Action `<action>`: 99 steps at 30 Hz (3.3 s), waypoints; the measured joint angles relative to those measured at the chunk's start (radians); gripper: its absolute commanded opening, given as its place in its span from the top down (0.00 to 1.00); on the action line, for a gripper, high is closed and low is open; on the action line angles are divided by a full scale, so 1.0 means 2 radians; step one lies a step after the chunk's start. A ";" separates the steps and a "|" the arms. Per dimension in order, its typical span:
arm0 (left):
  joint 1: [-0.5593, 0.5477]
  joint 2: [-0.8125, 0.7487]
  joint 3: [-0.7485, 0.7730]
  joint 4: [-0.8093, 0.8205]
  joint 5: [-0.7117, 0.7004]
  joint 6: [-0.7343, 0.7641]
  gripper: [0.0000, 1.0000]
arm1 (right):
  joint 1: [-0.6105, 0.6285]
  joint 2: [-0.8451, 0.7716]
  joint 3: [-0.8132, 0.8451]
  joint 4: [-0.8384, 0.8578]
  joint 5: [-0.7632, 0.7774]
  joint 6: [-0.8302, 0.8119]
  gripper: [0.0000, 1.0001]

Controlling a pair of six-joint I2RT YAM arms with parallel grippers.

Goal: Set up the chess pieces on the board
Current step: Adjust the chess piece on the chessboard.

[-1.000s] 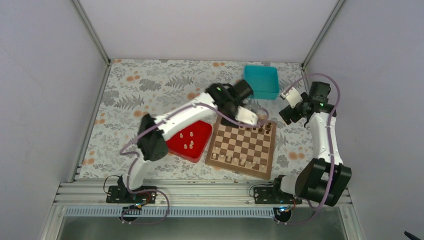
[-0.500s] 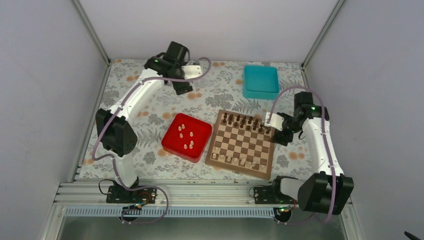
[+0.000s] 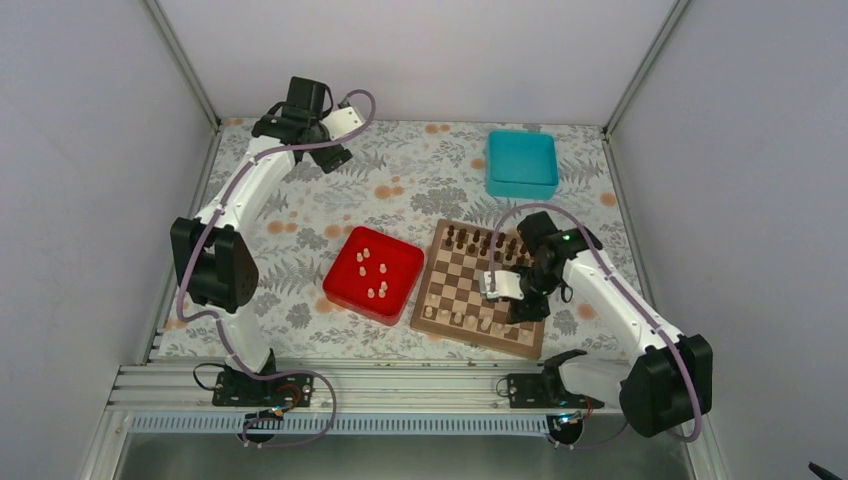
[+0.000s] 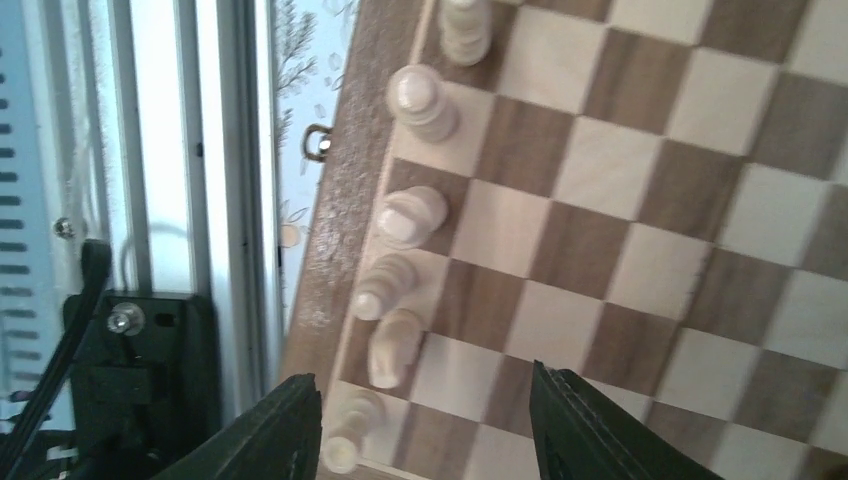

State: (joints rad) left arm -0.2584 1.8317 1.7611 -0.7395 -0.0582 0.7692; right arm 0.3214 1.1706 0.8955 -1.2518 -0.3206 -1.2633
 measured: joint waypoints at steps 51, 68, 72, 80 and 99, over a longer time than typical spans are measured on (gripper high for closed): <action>0.009 -0.002 -0.015 0.029 0.003 -0.015 0.00 | 0.059 0.071 -0.048 0.076 0.045 0.100 0.96; 0.009 -0.002 -0.015 0.027 0.005 -0.015 0.00 | 0.059 0.073 -0.063 0.068 0.059 0.109 0.96; 0.009 -0.002 -0.015 0.025 0.005 -0.015 0.00 | 0.059 0.073 -0.065 0.065 0.062 0.109 0.96; 0.009 -0.002 -0.015 0.025 0.004 -0.015 0.00 | 0.059 0.068 -0.072 0.057 0.068 0.110 0.96; 0.010 -0.002 -0.011 0.024 0.003 -0.015 0.00 | 0.059 -0.012 -0.047 0.021 0.088 0.144 0.68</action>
State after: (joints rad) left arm -0.2382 1.8275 1.7386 -0.6914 -0.0521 0.7395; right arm 0.4385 1.1465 0.8017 -1.2091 -0.1440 -0.9749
